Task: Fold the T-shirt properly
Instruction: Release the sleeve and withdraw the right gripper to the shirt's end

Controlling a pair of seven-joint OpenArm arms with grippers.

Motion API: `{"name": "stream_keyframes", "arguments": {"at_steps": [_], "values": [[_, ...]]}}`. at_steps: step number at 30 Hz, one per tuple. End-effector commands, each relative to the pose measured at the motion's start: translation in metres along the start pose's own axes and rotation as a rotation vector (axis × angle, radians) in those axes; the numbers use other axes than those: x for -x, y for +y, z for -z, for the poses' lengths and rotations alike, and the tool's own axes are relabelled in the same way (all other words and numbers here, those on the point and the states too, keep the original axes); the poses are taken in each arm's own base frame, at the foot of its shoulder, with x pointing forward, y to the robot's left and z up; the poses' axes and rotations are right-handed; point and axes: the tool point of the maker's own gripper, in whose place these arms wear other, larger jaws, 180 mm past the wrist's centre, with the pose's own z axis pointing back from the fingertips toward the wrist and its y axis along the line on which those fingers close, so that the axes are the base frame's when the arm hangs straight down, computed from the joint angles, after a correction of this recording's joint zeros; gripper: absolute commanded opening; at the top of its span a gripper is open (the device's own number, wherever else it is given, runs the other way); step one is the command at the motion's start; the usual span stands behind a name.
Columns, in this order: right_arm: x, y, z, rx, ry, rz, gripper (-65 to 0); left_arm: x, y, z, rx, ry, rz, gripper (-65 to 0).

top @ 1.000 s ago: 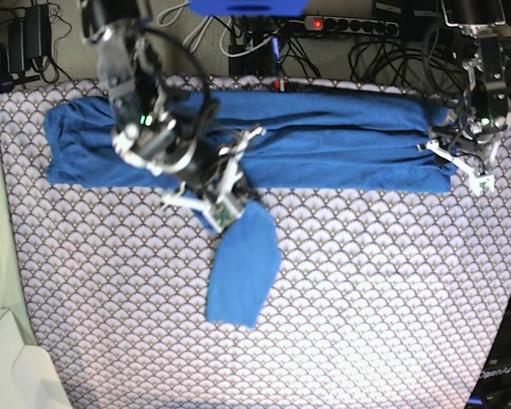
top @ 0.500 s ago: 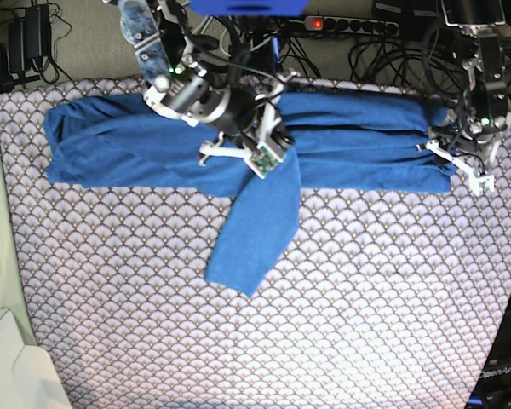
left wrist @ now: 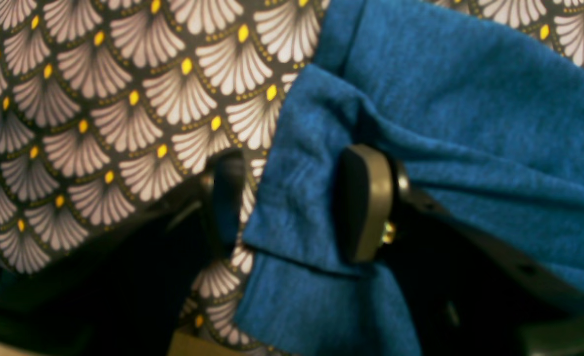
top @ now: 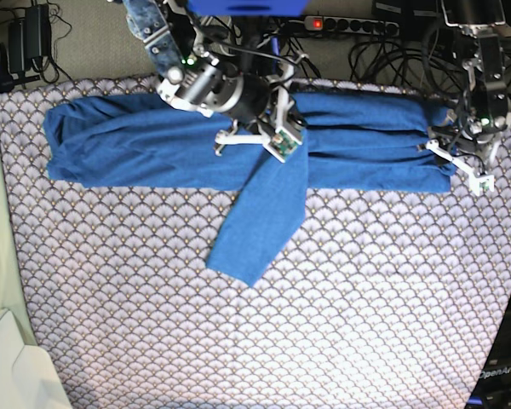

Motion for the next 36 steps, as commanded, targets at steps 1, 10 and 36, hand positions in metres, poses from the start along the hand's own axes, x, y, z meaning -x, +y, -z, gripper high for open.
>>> {"name": "stream_keyframes", "arguments": {"at_steps": [1,10,36], "values": [[-0.012,0.003,-0.002,-0.009,-0.046,0.002,-64.9,0.010,-0.004,0.000,0.022,0.045,0.004,-32.6],[-0.012,0.003,-0.002,-0.009,-0.043,0.003,-55.0,0.010,-0.005,0.000,0.024,0.046,0.006,-32.6],[0.008,-0.167,-0.084,0.426,-0.002,-0.031,-35.4,-0.043,-0.026,-0.042,0.064,-0.141,0.070,-32.5]]}}
